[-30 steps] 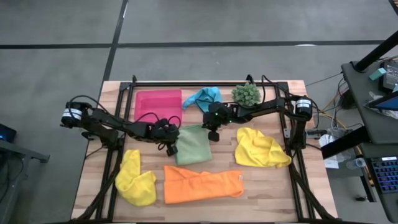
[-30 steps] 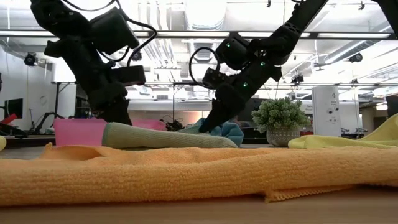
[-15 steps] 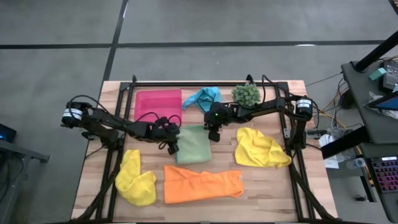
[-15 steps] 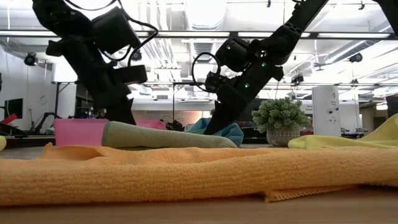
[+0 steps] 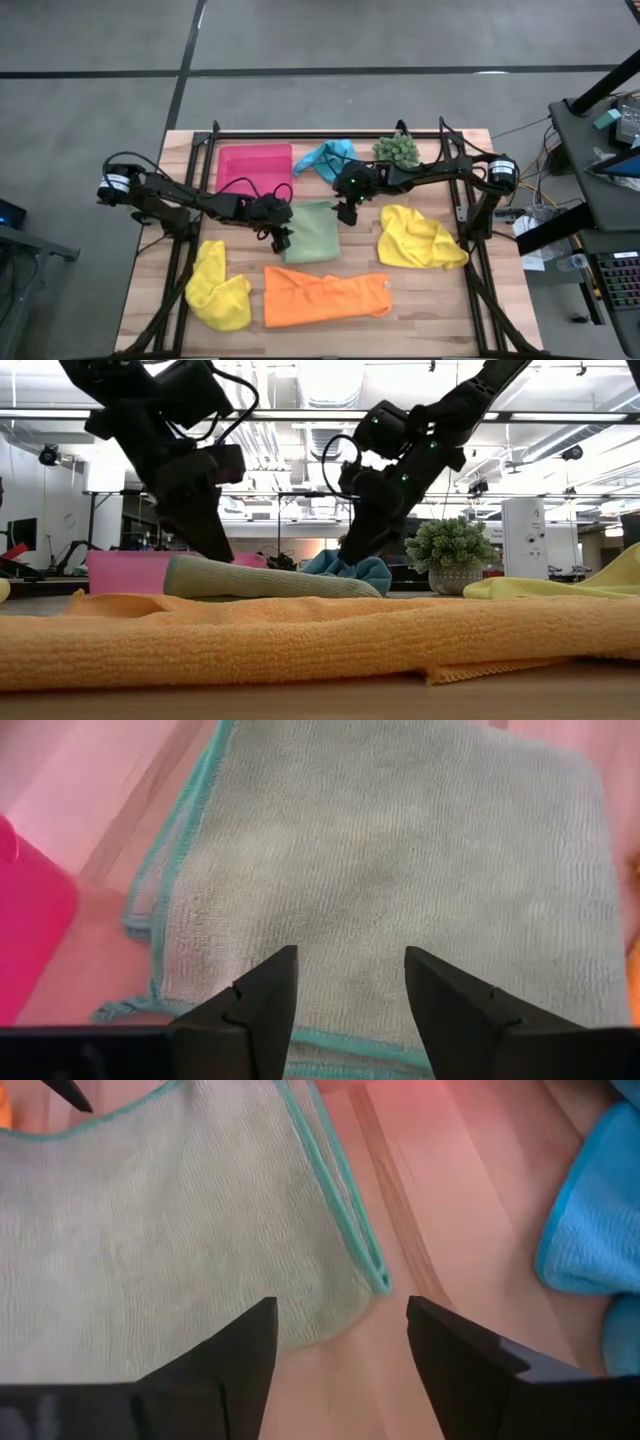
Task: Fold microfiber towels
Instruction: Put the green towel into the bin
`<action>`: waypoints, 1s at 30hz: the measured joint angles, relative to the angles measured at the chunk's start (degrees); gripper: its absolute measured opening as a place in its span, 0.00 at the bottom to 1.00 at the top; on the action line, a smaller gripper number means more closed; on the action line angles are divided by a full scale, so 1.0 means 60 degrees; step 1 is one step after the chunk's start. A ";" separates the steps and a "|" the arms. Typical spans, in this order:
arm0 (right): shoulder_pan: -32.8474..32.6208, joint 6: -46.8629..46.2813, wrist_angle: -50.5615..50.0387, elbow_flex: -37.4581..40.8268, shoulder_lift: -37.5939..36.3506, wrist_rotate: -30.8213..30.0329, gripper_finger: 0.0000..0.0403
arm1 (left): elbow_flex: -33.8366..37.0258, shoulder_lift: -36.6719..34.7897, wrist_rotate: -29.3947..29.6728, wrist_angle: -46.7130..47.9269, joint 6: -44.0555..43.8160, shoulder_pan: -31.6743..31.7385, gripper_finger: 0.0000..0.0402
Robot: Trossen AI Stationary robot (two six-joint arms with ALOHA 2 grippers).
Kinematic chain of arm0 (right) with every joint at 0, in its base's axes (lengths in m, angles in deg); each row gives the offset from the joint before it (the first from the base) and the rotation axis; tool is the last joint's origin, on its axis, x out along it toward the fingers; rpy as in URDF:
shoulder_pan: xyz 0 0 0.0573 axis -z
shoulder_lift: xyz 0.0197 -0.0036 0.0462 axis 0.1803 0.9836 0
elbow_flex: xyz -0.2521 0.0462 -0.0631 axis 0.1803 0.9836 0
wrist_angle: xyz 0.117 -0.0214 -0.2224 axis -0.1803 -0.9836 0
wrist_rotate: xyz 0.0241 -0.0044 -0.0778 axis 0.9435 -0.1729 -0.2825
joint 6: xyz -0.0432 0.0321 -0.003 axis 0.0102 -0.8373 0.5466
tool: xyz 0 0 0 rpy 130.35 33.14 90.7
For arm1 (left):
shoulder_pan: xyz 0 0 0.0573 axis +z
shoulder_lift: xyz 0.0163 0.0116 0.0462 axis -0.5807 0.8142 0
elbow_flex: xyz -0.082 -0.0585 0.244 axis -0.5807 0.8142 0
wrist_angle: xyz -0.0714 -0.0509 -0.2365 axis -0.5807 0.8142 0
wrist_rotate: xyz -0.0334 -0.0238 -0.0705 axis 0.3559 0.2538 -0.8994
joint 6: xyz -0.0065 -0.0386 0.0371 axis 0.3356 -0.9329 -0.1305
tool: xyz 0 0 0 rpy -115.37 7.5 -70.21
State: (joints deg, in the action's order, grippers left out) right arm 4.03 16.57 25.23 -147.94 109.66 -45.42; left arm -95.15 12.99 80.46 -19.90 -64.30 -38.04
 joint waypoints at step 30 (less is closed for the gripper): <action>0.0000 -0.1150 -0.0315 0.0066 -0.0013 0.0007 0.53 | -0.0513 -0.0702 -0.3248 0.0492 -0.6691 -0.0732 0.42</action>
State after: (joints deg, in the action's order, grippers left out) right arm 4.03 9.67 23.33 -147.54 109.58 -45.37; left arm -98.23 8.78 60.97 -16.94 -104.45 -42.44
